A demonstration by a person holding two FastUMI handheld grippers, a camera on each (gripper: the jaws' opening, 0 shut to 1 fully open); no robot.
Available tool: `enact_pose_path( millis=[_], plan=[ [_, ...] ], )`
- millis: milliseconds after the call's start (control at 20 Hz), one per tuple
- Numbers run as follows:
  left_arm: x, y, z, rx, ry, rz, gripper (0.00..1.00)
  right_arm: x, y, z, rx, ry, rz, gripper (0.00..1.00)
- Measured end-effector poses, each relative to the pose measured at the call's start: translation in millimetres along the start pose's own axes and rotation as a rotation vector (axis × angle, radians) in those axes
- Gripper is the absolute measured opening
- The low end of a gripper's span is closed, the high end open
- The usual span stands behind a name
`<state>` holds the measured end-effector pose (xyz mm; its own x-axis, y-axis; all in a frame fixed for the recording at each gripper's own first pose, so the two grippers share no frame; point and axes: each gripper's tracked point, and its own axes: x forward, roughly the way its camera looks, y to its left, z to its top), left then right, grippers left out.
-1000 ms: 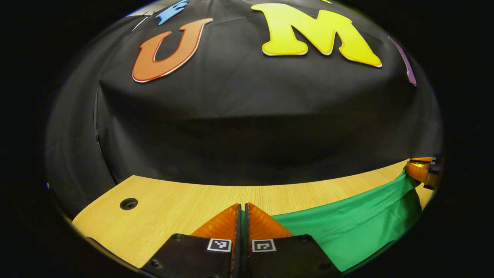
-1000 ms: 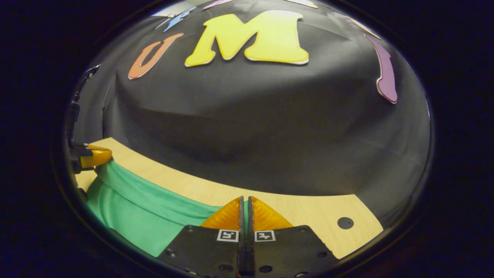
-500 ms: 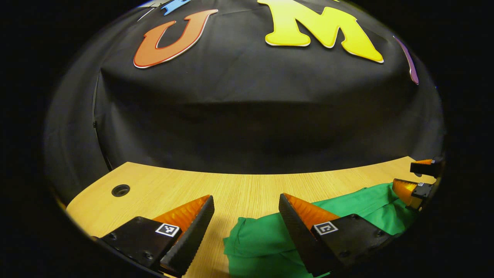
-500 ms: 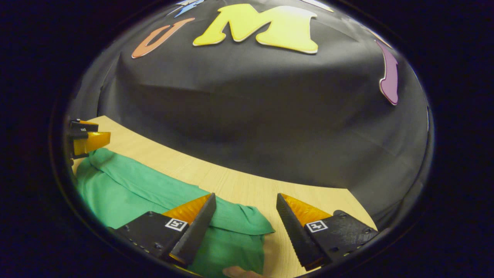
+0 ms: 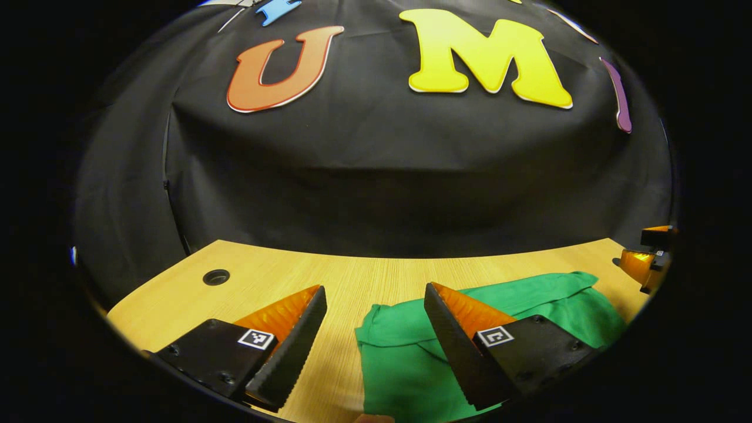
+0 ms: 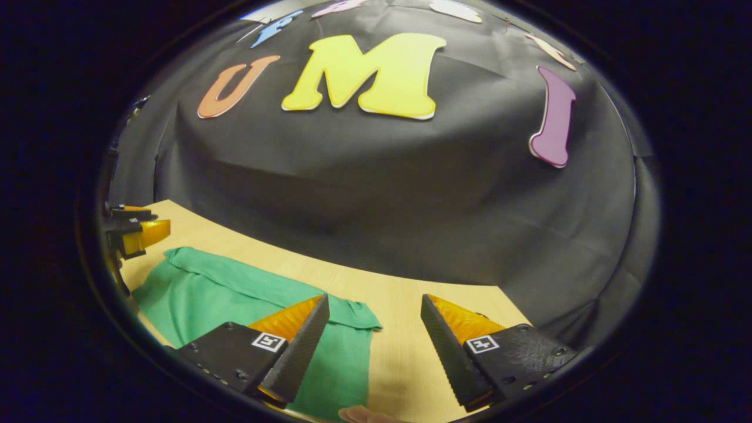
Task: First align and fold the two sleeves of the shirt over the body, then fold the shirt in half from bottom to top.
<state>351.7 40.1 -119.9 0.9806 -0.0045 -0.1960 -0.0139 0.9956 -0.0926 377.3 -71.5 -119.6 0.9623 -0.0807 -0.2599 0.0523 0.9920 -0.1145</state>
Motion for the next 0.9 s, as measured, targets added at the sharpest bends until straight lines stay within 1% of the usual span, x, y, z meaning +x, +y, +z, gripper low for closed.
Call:
enact_pose_path(
  millis=[200, 300, 400, 550, 700, 750, 850, 900],
  plan=[
    [-56, -5, 5, -0.018, -0.037, 0.008, 1.0, -70, 1, 5, 0.012, -0.036, 0.035, 0.95],
    [-85, -13, 4, -0.036, -0.041, 0.0, 1.0, -105, 1, 11, 0.01, -0.062, 0.055, 0.96],
    [-113, -18, 4, -0.045, -0.038, -0.002, 1.0, -141, -1, 17, 0.001, -0.092, 0.064, 0.95],
    [-160, -32, 8, -0.022, -0.054, -0.005, 1.0, -196, -4, 29, -0.002, -0.15, 0.082, 0.95],
    [-217, -52, 17, 0.011, -0.065, -0.053, 1.0, -246, -14, 37, 0.0, -0.198, 0.083, 0.96],
    [-237, -57, 26, 0.008, -0.09, -0.067, 1.0, -262, -19, 37, -0.002, -0.204, 0.082, 0.95],
    [-275, -61, 38, 0.004, -0.123, -0.069, 1.0, -291, -23, 37, 0.015, -0.216, 0.095, 0.96],
    [-293, -61, 42, 0.019, -0.139, -0.058, 1.0, -305, -26, 36, 0.026, -0.221, 0.1, 0.93]
  ],
)
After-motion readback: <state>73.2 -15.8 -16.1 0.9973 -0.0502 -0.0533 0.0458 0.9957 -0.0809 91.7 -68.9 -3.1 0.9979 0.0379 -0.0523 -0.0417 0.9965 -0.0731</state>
